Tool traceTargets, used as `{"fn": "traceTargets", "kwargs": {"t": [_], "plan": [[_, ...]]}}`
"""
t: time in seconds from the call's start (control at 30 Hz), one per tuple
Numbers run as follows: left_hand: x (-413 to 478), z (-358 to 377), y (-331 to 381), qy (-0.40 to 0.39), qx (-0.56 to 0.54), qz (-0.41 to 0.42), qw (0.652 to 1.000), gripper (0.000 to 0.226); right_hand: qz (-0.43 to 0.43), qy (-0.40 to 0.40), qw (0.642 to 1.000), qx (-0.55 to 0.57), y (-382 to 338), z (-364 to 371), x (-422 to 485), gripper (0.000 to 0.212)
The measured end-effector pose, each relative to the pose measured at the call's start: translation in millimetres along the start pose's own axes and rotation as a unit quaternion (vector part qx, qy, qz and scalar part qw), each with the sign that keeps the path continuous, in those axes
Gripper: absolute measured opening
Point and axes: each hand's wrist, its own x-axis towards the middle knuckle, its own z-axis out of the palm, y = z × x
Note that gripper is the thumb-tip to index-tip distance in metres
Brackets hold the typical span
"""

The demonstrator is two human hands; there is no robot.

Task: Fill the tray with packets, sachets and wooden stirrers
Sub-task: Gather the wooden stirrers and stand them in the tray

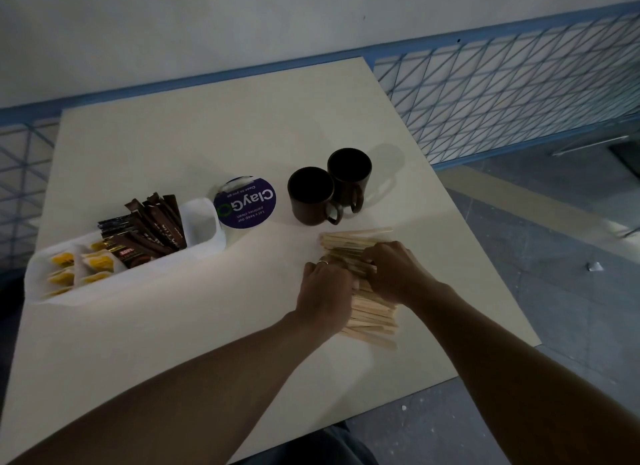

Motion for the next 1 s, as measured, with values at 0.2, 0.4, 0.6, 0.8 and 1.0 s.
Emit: {"fn": "traceTargets", "kwargs": {"t": [0.2, 0.4, 0.6, 0.8, 1.0], "plan": [[2.0, 3.4, -3.6, -0.029, -0.027, -0.005, 0.999, 0.025, -0.012, -0.011, 1.0, 0.001, 0.9, -3.5, -2.0, 0.025], [4.4, 4.8, -8.9, -0.051, -0.043, -0.027, 0.997, 0.023, 0.001, -0.014, 1.0, 0.024, 3.6, -5.7, -2.8, 0.025], [-0.6, -0.6, -17.6, -0.033, -0.04, -0.044, 0.998, 0.027, 0.021, 0.004, 0.998, 0.061, 0.3, -8.4, -3.4, 0.029], [-6.3, -12.9, -27.8, -0.01, -0.039, -0.026, 0.999, 0.023, 0.03, 0.007, 0.996, 0.084, -7.7, -11.7, -5.5, 0.024], [-13.5, -27.5, -45.8, -0.011, -0.046, -0.047, 0.998, 0.031, 0.011, 0.041, 0.994, 0.102, -32.4, -14.6, -3.9, 0.016]]}}
